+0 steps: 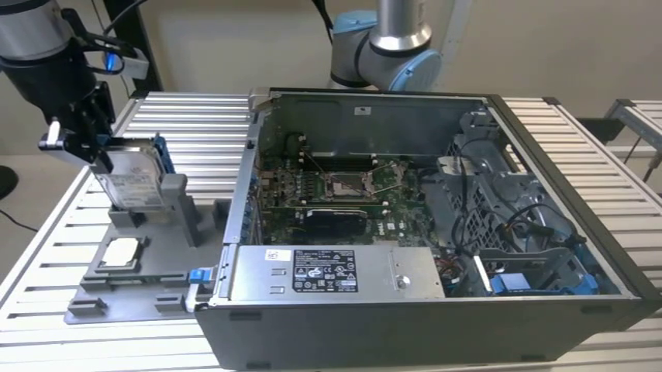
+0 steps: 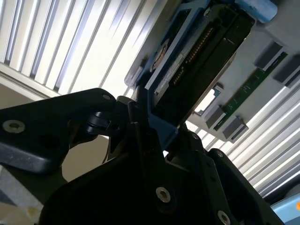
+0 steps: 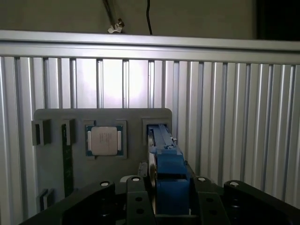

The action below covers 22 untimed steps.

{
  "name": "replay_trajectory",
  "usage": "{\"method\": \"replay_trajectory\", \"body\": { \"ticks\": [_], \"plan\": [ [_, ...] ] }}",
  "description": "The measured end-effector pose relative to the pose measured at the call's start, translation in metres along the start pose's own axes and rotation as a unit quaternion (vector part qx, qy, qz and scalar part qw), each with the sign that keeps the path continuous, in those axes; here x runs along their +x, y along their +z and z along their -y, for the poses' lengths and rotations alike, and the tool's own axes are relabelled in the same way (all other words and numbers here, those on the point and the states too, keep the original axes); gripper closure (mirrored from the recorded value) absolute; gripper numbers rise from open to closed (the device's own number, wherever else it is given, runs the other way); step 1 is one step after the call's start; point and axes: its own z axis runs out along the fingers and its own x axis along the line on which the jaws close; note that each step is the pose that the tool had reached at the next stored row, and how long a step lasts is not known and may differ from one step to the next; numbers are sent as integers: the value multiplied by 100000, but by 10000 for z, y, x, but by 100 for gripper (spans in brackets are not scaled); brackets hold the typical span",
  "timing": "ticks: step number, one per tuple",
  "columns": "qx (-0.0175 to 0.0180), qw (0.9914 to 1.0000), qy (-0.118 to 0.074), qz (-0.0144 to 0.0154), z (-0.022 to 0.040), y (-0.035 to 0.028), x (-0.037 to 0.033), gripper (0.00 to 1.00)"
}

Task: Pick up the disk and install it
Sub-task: 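Pick up the disk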

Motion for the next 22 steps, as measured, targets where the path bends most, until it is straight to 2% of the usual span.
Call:
{"method": "replay_trajectory", "body": {
  "ticks": [6, 13, 17, 19, 22],
  "plan": [
    [-7, 100000, 3, -3, 0, -35, -3, 100],
    [-3, 100000, 3, -4, -1, -103, -9, 100],
    [77, 100000, -20, -5, -2, -107, -8, 100],
    [388, 99999, -34, 170, -12, -106, -10, 100],
    [1269, 99988, -113, 840, -41, -97, -10, 100]
  ]
}}
